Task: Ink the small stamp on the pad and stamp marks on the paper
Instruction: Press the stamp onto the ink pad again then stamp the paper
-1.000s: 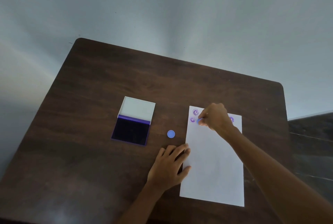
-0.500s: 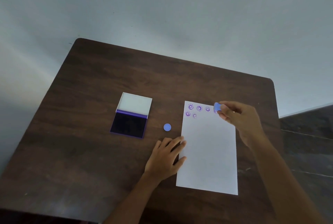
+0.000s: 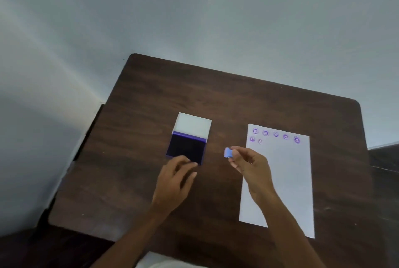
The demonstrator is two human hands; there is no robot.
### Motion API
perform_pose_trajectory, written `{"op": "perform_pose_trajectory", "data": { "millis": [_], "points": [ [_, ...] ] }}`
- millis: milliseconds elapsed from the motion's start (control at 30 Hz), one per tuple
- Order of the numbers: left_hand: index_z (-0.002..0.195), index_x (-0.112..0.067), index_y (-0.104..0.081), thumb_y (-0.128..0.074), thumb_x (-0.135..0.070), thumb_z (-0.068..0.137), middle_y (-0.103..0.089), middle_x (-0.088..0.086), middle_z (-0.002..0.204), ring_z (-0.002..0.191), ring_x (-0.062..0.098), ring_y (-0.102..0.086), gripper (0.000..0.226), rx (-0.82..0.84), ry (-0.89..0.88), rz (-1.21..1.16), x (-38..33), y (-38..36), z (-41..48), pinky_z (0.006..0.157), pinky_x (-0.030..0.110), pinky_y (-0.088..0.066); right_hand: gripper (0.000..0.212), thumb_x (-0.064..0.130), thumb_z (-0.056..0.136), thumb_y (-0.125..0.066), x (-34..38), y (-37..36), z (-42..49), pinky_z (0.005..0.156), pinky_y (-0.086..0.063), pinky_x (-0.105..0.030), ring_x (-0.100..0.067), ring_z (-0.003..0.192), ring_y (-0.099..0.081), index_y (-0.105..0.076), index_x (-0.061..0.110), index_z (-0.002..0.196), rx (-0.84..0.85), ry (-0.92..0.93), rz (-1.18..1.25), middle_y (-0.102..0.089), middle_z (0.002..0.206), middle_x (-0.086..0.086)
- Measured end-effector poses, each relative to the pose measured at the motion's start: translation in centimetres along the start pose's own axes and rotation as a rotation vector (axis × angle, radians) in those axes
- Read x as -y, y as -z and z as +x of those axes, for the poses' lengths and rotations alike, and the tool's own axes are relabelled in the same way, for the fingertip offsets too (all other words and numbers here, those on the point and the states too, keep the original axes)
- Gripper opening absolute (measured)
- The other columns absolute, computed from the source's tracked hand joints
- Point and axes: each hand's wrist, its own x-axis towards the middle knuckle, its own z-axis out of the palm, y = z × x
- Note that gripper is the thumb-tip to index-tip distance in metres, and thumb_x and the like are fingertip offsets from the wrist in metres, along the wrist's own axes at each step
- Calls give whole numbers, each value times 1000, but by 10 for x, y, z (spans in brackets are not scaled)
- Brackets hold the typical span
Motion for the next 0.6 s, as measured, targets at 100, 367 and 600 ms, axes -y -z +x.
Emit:
{"op": "perform_pose_trajectory", "data": {
  "millis": [100,367,600],
  "points": [
    [119,-18,-66,-53,-38,95,-52,-2,125,106,13,-58,34,-91,236,-19,30,23,-2,87,42,-55,15,24,88,-68,0,-43,5,82,-56,-22,-6,84,-68,-75,21,100,57,196,-301,-76,95,5],
    [132,-23,-57,-70,-36,91,-46,-1,133,103,16,-58,44,-17,375,10,68,32,15,87,41,-53,20,18,89,-66,9,-107,34,80,-44,-24,-20,97,-62,-70,13,108,251,332,-844,-68,109,-8],
    [131,-20,-60,-52,-59,88,-58,4,123,105,18,-58,58,-15,284,66,79,27,24,88,41,-48,20,13,84,-69,22,-127,46,86,-54,-36,-25,99,-64,-70,11,104,389,235,-1057,-68,108,-10]
  ]
}}
